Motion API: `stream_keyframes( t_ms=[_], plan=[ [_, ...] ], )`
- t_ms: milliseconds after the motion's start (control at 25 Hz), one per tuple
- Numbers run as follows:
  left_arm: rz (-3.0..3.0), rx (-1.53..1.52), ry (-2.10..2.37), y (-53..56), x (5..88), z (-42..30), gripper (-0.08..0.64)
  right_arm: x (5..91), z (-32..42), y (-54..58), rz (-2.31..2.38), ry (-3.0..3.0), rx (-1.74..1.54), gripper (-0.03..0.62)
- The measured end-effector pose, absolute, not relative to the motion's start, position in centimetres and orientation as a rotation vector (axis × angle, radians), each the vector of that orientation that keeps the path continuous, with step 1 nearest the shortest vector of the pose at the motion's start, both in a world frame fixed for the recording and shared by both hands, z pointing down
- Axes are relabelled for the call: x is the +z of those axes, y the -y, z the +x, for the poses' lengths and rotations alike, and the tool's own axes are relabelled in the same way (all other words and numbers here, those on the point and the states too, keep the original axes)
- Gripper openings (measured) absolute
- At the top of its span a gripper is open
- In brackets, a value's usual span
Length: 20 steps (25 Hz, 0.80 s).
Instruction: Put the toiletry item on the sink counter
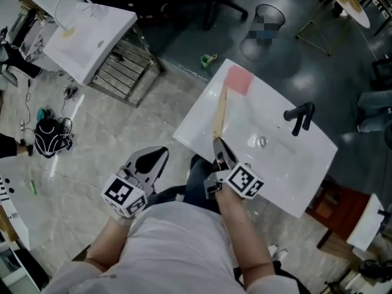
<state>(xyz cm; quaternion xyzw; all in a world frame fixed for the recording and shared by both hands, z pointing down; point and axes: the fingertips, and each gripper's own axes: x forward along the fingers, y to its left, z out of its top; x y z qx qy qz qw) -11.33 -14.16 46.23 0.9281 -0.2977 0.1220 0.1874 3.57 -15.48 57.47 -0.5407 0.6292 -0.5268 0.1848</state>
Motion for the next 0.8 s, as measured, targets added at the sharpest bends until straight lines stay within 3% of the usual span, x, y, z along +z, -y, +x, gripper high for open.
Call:
stream_keyframes(
  t_ms=[800],
  plan=[
    [2.472,0.421,0.988,16.5,50.1,-13.7,0.017,65.8,0.9,19.9,-1.351,-1.450,-1.806,0.043]
  ],
)
